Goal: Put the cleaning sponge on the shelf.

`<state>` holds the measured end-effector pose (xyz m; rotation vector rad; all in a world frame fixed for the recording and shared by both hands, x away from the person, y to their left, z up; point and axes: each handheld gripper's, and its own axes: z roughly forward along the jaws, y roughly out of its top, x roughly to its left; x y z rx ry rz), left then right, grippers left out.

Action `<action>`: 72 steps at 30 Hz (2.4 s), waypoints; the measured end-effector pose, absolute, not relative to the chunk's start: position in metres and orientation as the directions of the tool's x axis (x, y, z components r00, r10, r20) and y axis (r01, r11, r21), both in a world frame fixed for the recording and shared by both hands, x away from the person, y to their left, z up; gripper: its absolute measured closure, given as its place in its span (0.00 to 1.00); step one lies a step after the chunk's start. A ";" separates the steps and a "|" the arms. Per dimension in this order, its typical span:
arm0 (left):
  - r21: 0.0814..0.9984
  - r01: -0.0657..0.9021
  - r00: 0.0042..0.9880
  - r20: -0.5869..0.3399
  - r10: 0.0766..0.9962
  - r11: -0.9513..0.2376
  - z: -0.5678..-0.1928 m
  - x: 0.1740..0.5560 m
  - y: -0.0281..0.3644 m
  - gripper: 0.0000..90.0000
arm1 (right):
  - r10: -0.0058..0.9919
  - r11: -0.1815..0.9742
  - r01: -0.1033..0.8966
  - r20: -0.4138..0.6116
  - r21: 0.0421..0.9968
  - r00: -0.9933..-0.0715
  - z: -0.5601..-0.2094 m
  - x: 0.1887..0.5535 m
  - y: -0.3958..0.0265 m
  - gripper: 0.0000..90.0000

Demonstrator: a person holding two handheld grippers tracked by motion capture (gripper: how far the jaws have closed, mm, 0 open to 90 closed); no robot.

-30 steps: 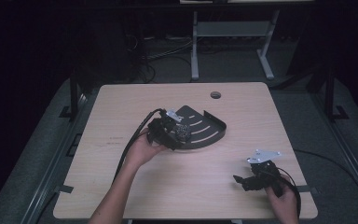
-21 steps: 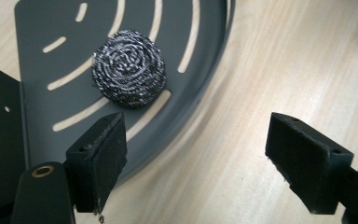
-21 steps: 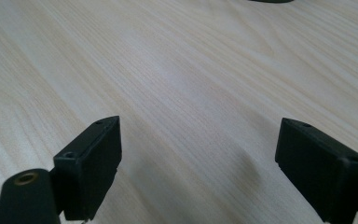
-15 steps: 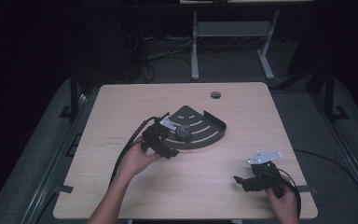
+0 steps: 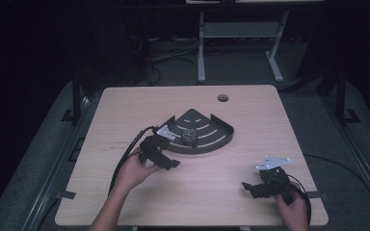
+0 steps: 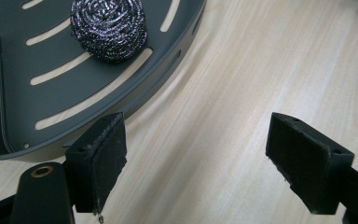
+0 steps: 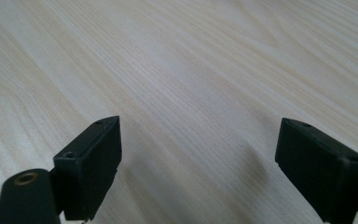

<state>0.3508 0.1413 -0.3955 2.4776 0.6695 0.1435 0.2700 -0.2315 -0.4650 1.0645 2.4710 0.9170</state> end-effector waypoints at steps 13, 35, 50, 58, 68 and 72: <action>0.539 0.437 0.866 -0.035 0.499 -0.720 -0.405 0.334 0.148 0.22 | 0.737 0.514 0.549 -0.012 0.659 -0.676 -0.466 0.270 -0.235 0.16; 0.558 0.458 0.858 -0.074 0.509 -0.692 -0.423 0.308 0.172 0.23 | 0.738 0.515 0.549 -0.016 0.658 -0.674 -0.466 0.266 -0.236 0.16; 0.561 0.474 0.847 -0.079 0.526 -0.679 -0.433 0.294 0.185 0.23 | 0.741 0.515 0.552 -0.016 0.655 -0.672 -0.466 0.265 -0.237 0.16; 0.571 0.479 0.836 -0.065 0.545 -0.667 -0.431 0.287 0.196 0.23 | 0.740 0.517 0.550 -0.020 0.656 -0.672 -0.466 0.265 -0.237 0.16; 0.576 0.507 0.816 -0.080 0.573 -0.641 -0.437 0.279 0.212 0.23 | 0.740 0.517 0.554 -0.015 0.653 -0.672 -0.466 0.264 -0.237 0.16; 0.575 0.517 0.807 -0.080 0.585 -0.634 -0.440 0.276 0.219 0.23 | 0.739 0.515 0.549 -0.016 0.658 -0.674 -0.465 0.264 -0.238 0.16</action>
